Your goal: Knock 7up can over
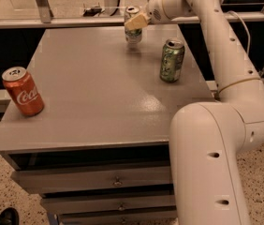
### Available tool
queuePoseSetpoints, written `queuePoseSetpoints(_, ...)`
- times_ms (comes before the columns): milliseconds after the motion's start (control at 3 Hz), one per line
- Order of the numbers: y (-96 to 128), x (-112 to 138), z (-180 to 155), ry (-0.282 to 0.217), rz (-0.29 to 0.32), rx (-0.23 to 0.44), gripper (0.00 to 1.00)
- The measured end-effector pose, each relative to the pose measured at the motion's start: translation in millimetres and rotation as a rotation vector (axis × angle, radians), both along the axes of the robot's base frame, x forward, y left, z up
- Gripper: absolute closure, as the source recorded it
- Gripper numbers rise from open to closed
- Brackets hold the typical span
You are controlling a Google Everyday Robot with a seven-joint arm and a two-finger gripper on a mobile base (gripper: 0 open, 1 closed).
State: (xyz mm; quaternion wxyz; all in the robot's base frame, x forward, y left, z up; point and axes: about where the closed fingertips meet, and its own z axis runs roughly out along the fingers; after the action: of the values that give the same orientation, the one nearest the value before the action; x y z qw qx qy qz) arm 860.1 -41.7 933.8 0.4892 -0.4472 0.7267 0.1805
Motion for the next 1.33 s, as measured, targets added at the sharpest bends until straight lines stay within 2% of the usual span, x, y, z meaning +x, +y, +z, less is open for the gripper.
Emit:
queuePoseSetpoints(333,7.1,-43.2,-3.7,-0.009,0.193,-0.164,1.0)
queuePoseSetpoints(667,10.5,-75.7,-24.4,0.019,0.358,-0.321,1.0)
queuePoseSetpoints(1000,14.6,-98.2,-37.4,0.036,0.49,-0.453,1.0)
queuePoseSetpoints(1333,14.6,-98.2,-37.4,0.036,0.49,-0.453,1.0)
